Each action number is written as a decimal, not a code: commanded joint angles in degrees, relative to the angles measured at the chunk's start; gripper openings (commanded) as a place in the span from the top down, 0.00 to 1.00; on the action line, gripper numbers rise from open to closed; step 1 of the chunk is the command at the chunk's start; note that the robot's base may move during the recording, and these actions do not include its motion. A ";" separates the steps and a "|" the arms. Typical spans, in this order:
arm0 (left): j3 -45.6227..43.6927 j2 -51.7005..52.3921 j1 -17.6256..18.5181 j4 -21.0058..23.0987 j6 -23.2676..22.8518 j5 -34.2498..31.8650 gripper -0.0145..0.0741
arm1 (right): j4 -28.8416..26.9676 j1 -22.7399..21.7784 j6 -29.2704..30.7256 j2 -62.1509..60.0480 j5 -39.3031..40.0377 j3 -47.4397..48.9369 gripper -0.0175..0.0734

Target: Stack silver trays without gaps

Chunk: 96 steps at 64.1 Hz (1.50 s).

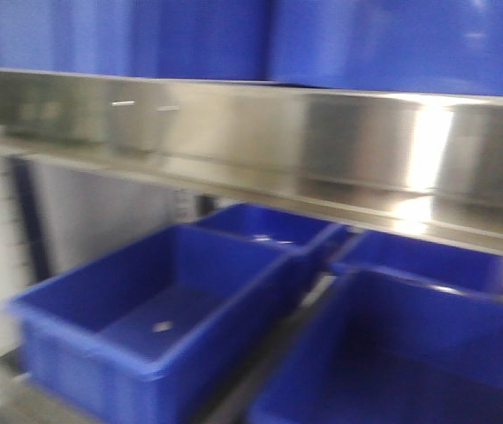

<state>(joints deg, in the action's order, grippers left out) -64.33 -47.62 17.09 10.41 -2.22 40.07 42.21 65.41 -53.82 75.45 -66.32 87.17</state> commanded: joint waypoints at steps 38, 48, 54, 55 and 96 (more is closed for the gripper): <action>-0.62 0.38 0.80 3.31 0.14 -2.46 0.85 | 0.75 0.40 1.22 -0.07 3.84 0.11 0.87; -0.62 0.38 0.80 3.31 0.14 -2.46 0.85 | 0.75 0.40 1.22 -0.07 3.84 0.11 0.87; -0.62 0.38 0.80 3.31 0.14 -2.46 0.85 | 0.75 0.40 1.22 -0.07 3.84 0.11 0.87; -0.62 0.38 0.80 3.31 0.14 -2.46 0.85 | 0.75 0.40 1.22 -0.07 3.84 0.11 0.87; -0.62 0.38 0.80 3.31 0.14 -2.46 0.85 | 0.75 0.40 1.22 -0.07 3.84 0.11 0.87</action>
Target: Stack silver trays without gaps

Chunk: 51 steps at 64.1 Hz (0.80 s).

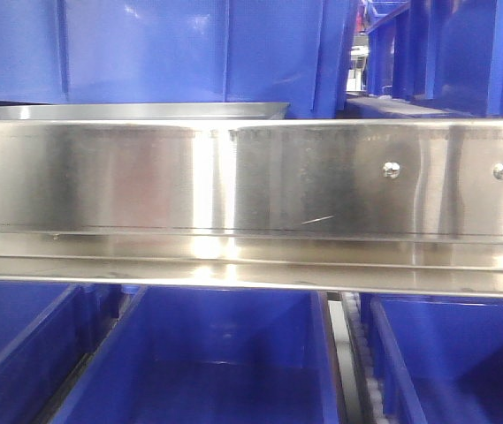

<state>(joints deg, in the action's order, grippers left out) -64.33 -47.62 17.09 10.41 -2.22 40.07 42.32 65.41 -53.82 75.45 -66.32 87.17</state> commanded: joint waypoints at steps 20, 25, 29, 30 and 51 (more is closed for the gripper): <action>-0.62 0.38 0.80 3.31 0.14 -2.46 0.85 | 0.64 0.40 1.22 -0.07 3.84 0.11 0.87; -0.62 0.38 0.80 3.31 0.14 -2.57 0.85 | 0.64 0.40 1.22 -0.07 3.84 0.11 0.87; -0.62 0.38 0.80 3.31 0.14 -2.62 0.85 | 0.64 0.40 1.22 -0.07 3.84 0.11 0.87; -0.62 0.38 0.80 3.31 0.14 -2.62 0.85 | 0.64 0.40 1.22 -0.07 3.84 0.11 0.87; -0.62 0.38 0.80 3.31 0.14 -5.97 0.85 | 0.64 0.40 1.22 -0.07 6.87 0.11 0.87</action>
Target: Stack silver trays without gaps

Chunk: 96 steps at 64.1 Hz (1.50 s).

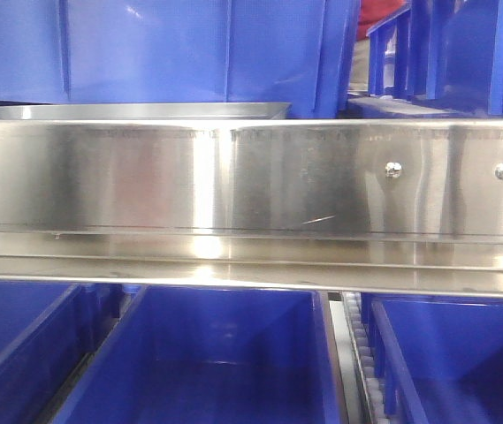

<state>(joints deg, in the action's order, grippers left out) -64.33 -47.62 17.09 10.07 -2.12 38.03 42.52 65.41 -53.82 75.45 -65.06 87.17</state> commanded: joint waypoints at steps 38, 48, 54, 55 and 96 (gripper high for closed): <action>-0.39 0.29 0.80 -11.17 0.04 -5.18 0.85 | 2.34 0.30 1.22 0.19 10.51 0.11 0.87; -0.39 -1.37 0.80 -12.23 -0.79 -5.82 0.85 | 5.80 0.30 1.22 2.26 11.33 0.11 0.87; -0.39 -3.55 0.80 -12.23 -3.01 -5.93 0.85 | 6.38 0.19 1.22 4.45 11.33 0.11 0.87; -0.39 -3.93 0.80 -12.23 -3.15 -5.93 0.85 | 6.38 0.17 1.22 4.77 11.33 0.11 0.87; -0.39 -18.22 0.80 -11.46 -7.54 -4.14 0.85 | 0.84 -4.99 -0.93 15.34 15.37 0.11 0.87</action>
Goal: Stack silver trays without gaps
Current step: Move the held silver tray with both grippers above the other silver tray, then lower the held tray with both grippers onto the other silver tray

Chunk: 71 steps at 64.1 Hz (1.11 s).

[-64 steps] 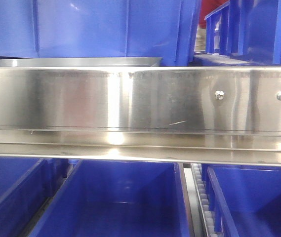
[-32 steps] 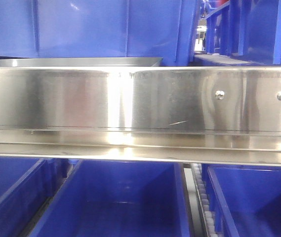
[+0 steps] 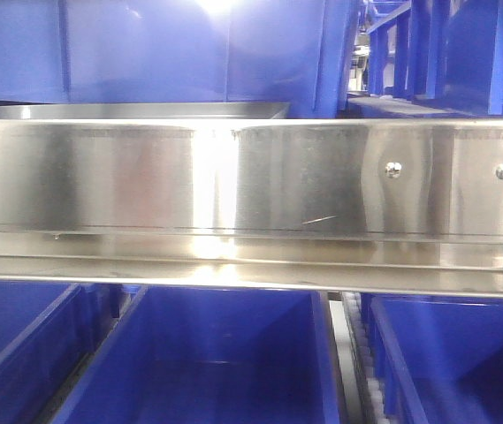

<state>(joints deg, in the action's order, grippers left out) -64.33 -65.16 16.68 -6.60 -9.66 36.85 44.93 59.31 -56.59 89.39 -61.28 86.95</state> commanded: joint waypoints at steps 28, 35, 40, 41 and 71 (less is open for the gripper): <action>-0.37 -2.09 -5.26 5.25 -0.12 -1.88 0.65 | -2.15 -0.97 1.84 6.00 14.07 0.33 0.87; -0.37 -2.09 -5.30 5.25 -0.12 -1.88 0.55 | -2.20 -1.89 1.84 6.20 14.76 0.33 0.87; -0.37 -2.09 -5.30 5.25 -0.01 -1.88 0.52 | -2.93 -2.59 1.84 6.20 15.01 0.33 0.79; -0.37 -2.09 -5.30 5.25 -0.01 -1.88 0.52 | -3.04 -2.72 1.84 6.20 15.01 0.33 0.76; -0.37 -2.09 -5.30 3.50 0.57 -1.88 0.51 | -5.23 -3.75 1.84 6.20 14.36 0.33 0.58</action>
<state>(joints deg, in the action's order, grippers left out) -64.20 -67.61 10.82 -3.51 -9.52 37.04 38.72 55.48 -55.47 95.91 -49.63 86.88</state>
